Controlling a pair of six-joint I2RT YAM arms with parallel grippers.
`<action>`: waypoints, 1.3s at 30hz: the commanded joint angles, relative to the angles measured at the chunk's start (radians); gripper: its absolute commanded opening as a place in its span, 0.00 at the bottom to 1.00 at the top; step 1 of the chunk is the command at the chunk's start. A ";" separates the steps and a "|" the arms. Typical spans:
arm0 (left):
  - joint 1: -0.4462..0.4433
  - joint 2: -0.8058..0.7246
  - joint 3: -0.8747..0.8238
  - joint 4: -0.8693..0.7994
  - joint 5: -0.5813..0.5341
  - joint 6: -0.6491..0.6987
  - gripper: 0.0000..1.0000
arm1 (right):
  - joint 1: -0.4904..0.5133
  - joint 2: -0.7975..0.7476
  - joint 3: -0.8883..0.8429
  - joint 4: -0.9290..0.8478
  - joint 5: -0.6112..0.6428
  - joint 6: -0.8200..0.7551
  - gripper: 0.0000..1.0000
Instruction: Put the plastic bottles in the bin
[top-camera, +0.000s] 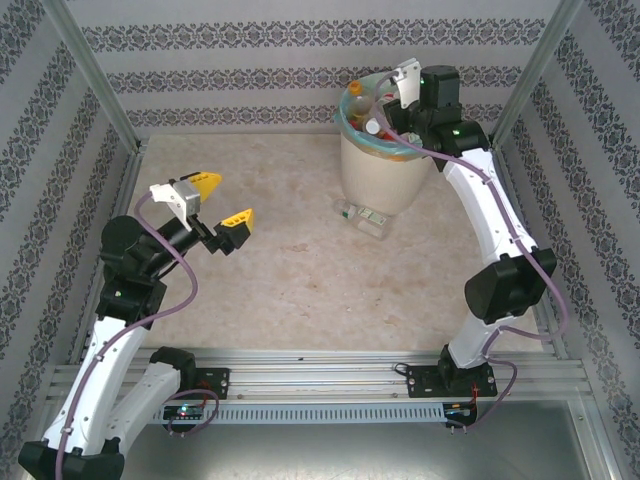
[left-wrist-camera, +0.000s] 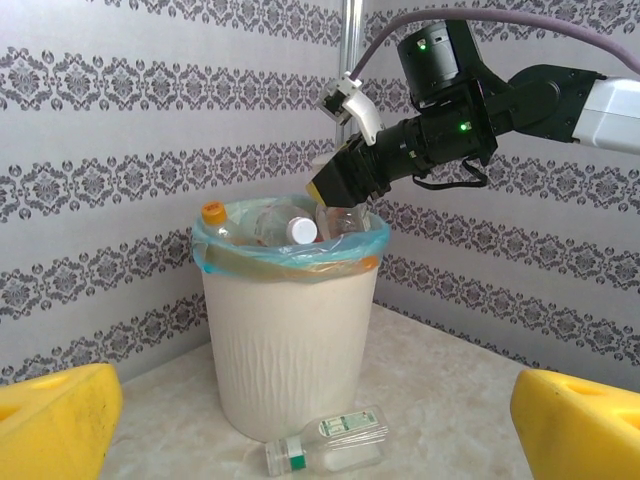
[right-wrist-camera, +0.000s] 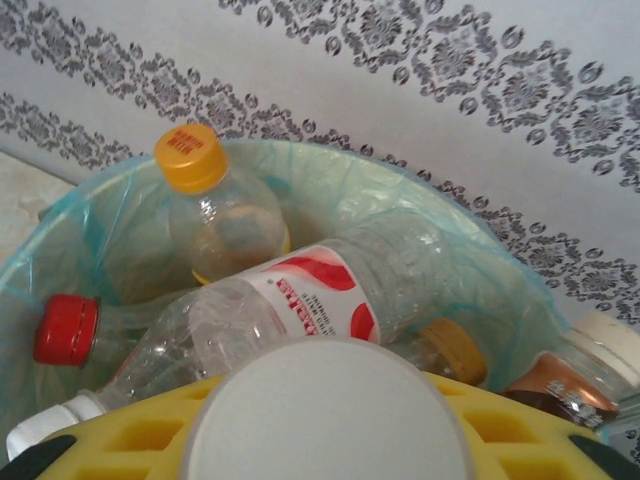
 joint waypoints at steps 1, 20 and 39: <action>-0.013 0.002 -0.005 0.011 0.016 0.010 1.00 | -0.025 0.053 -0.035 -0.126 -0.020 -0.044 0.23; -0.013 0.008 -0.013 0.026 0.020 -0.015 1.00 | -0.033 0.004 0.059 -0.115 -0.122 0.075 0.62; -0.012 0.008 -0.026 0.019 0.017 -0.013 1.00 | -0.046 -0.079 -0.116 -0.008 -0.137 0.214 0.05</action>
